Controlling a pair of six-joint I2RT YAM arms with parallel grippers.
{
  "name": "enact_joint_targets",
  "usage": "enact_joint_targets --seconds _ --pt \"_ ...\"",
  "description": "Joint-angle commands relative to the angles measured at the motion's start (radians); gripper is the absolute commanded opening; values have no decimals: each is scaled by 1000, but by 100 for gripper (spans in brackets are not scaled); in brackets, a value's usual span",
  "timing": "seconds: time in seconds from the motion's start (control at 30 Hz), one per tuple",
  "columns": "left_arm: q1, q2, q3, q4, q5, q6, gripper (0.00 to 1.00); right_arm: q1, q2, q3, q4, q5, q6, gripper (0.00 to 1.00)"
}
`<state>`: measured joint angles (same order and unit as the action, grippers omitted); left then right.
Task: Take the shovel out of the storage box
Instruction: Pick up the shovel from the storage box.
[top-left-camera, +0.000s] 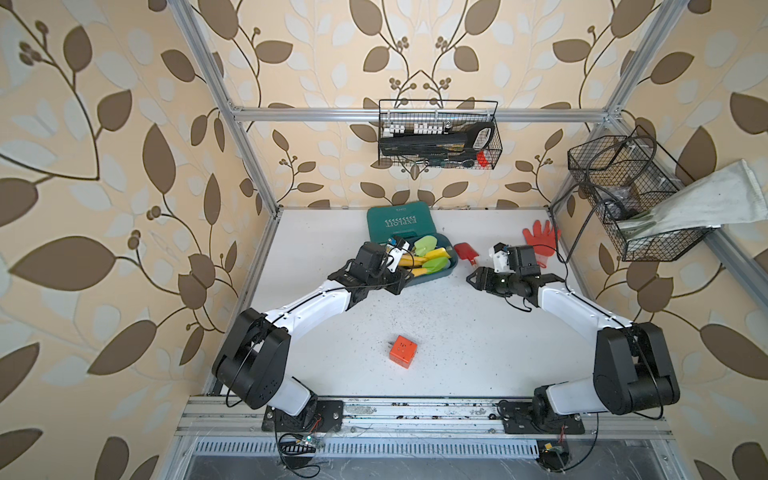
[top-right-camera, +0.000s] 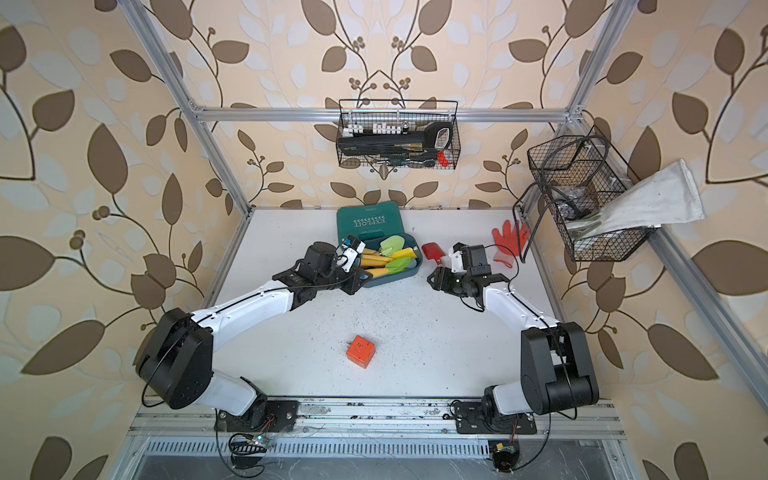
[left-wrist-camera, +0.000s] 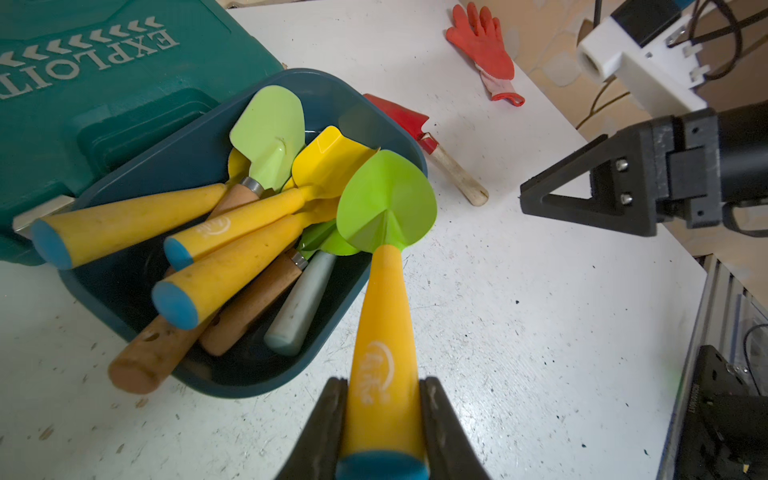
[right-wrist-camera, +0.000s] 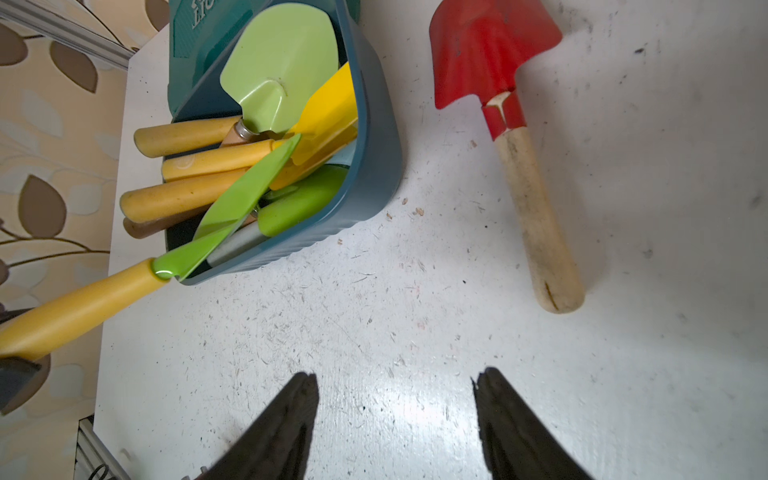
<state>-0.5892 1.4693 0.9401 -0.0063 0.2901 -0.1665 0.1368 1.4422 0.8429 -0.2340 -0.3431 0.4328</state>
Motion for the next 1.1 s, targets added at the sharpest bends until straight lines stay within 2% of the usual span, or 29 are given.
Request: enact_joint_targets --seconds 0.0,0.27,0.47,0.67,0.9,1.07 --pt "1 -83 -13 89 -1 -19 0 -3 -4 -21 15 -37 14 64" --pt "1 -145 -66 160 12 -34 0 -3 -106 -68 98 -176 84 65" --pt "-9 -216 -133 229 -40 -19 0 -3 -166 -96 157 -231 121 65" --pt "-37 -245 -212 360 -78 -63 0 37 -195 -136 372 -388 199 69" --pt "-84 -242 -290 529 -73 -27 0 152 -266 -143 405 -336 193 68" --pt "-93 -268 -331 601 -76 -22 0 203 -294 -172 437 -258 298 67"
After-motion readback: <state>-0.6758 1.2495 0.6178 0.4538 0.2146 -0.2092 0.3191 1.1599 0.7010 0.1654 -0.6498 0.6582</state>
